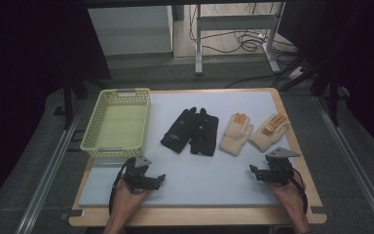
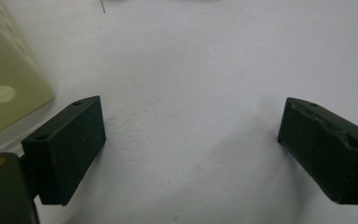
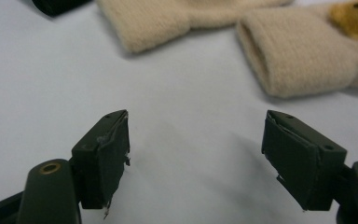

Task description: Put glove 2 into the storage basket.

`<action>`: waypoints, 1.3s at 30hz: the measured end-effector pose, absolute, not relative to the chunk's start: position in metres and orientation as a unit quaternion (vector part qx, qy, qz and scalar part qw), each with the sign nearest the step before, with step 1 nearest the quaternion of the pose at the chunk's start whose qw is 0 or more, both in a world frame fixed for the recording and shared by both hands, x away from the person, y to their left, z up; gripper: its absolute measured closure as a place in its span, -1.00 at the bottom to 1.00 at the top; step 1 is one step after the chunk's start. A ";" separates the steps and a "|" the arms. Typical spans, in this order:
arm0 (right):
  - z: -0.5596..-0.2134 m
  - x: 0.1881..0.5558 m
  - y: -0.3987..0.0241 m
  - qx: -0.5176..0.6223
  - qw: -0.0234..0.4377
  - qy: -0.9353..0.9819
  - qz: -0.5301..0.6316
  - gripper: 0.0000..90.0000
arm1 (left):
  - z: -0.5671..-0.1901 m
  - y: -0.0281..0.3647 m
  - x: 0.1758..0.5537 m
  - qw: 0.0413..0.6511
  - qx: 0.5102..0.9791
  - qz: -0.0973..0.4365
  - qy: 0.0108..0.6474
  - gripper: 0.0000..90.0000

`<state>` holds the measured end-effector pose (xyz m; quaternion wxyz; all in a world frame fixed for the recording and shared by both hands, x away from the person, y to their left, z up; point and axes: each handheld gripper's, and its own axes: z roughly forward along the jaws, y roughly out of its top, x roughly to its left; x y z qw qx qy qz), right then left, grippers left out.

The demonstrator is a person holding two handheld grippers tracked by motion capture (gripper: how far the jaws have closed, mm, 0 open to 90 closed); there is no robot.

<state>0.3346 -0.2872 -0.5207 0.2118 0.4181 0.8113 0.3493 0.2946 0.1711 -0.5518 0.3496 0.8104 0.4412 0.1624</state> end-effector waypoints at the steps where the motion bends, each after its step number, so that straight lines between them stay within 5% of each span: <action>1: -0.519 0.336 -0.284 0.416 0.208 0.812 0.354 -0.49 | -0.552 0.171 0.295 0.349 0.811 0.162 0.441 -0.83; 16: -0.498 0.356 -0.250 0.386 0.200 0.821 0.369 -0.47 | -0.552 0.171 0.295 0.350 0.810 0.162 0.441 -0.83; 33: -0.483 0.418 -0.182 0.345 0.183 0.842 0.373 0.09 | -0.552 0.171 0.295 0.350 0.811 0.162 0.441 -0.83; 39: -0.490 0.441 -0.158 0.339 0.184 0.849 0.361 0.01 | -0.552 0.171 0.295 0.350 0.811 0.162 0.441 -0.83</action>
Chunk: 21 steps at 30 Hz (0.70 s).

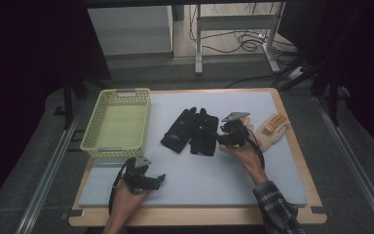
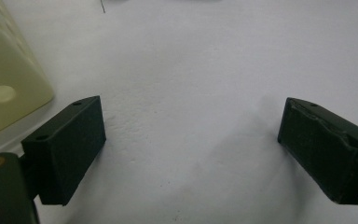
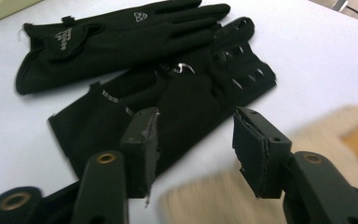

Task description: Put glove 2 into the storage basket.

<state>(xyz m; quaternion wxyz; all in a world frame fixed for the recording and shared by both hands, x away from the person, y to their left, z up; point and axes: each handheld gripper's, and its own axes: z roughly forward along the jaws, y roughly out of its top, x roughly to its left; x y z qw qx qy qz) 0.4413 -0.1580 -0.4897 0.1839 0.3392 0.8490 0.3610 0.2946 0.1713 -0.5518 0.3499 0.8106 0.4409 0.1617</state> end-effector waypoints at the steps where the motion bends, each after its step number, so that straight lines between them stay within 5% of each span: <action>1: -0.490 0.441 -0.158 0.339 0.184 0.849 0.361 0.01 | -0.552 0.171 0.295 0.350 0.811 0.162 0.441 -0.83; 7: -0.508 0.468 -0.138 0.357 0.171 0.853 0.341 -0.37 | -0.552 0.171 0.295 0.350 0.810 0.162 0.441 -0.83; 14: -0.524 0.481 -0.125 0.366 0.162 0.862 0.313 -0.42 | -0.552 0.171 0.295 0.350 0.810 0.162 0.441 -0.83; 15: -0.522 0.481 -0.124 0.376 0.149 0.860 0.311 -0.20 | -0.552 0.171 0.295 0.350 0.810 0.162 0.441 -0.83; 17: -0.521 0.480 -0.124 0.378 0.150 0.859 0.310 -0.10 | -0.552 0.171 0.295 0.350 0.810 0.162 0.441 -0.83; 18: -0.520 0.476 -0.122 0.381 0.149 0.858 0.310 0.29 | -0.552 0.171 0.295 0.350 0.810 0.162 0.441 -0.83; 19: -0.519 0.474 -0.121 0.378 0.146 0.859 0.312 0.47 | -0.552 0.171 0.295 0.350 0.810 0.162 0.441 -0.83; 21: -0.519 0.471 -0.119 0.376 0.151 0.860 0.310 0.61 | -0.552 0.171 0.294 0.350 0.810 0.162 0.441 -0.83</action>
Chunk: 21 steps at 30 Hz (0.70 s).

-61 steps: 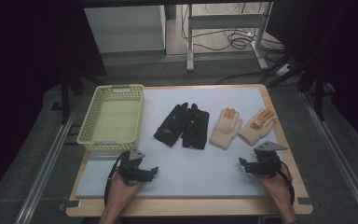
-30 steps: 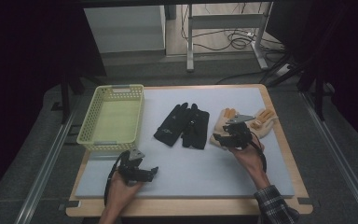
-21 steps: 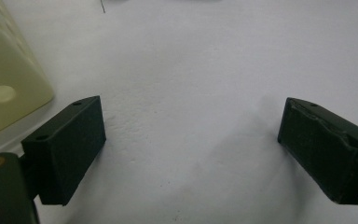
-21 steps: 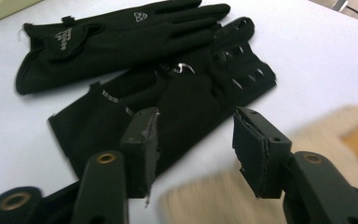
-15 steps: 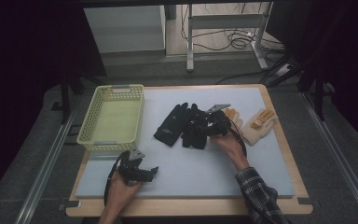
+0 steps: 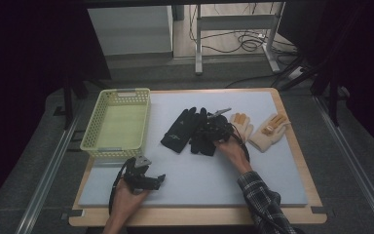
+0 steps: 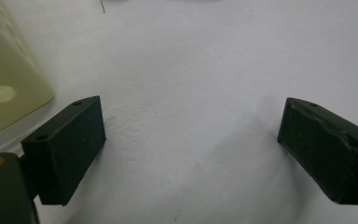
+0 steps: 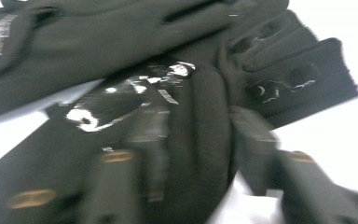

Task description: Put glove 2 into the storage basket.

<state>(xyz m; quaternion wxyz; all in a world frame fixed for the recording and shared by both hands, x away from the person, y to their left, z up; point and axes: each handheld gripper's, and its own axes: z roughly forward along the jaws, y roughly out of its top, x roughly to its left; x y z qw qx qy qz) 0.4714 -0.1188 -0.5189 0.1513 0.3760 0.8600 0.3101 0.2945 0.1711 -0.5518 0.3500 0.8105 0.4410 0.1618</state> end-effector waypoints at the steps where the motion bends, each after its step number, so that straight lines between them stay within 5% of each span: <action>1: -0.518 0.469 -0.115 0.375 0.165 0.861 0.301 0.73 | -0.552 0.171 0.295 0.350 0.810 0.162 0.441 -0.83; 21: -0.437 0.421 -0.145 0.366 0.154 0.828 0.397 0.80 | -0.552 0.171 0.295 0.350 0.811 0.161 0.441 -0.83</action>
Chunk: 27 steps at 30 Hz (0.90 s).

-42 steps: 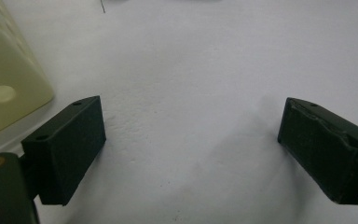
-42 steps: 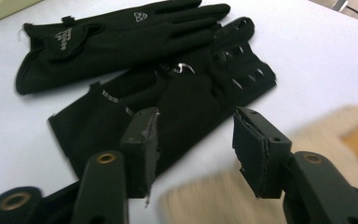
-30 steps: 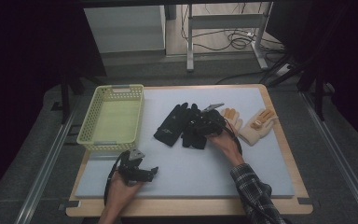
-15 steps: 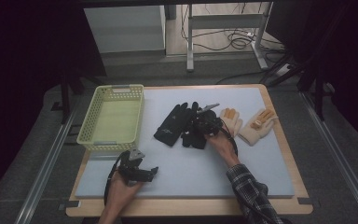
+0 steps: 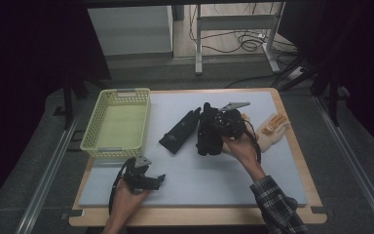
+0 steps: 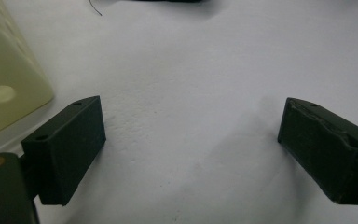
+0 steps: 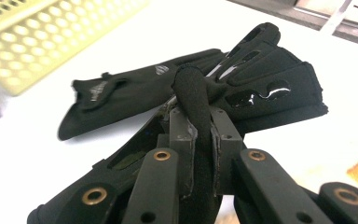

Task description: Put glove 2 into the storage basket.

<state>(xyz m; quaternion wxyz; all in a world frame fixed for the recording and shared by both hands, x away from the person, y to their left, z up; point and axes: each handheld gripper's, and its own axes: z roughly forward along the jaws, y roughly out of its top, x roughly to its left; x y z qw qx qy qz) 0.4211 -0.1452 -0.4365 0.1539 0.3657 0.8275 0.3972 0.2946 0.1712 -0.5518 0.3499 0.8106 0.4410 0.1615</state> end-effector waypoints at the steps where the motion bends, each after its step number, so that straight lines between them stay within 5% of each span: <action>1: -0.434 0.415 -0.147 0.364 0.154 0.826 0.402 0.80 | -0.552 0.171 0.295 0.350 0.811 0.162 0.441 -0.83; 11: -0.427 0.355 -0.157 0.338 0.140 0.826 0.430 0.80 | -0.552 0.171 0.295 0.351 0.810 0.162 0.441 -0.83; 21: -0.478 0.320 -0.159 0.346 0.109 0.832 0.420 0.77 | -0.552 0.171 0.294 0.351 0.809 0.162 0.443 -0.83; 27: -0.495 0.316 -0.161 0.348 0.110 0.839 0.404 0.26 | -0.552 0.171 0.294 0.350 0.810 0.162 0.442 -0.83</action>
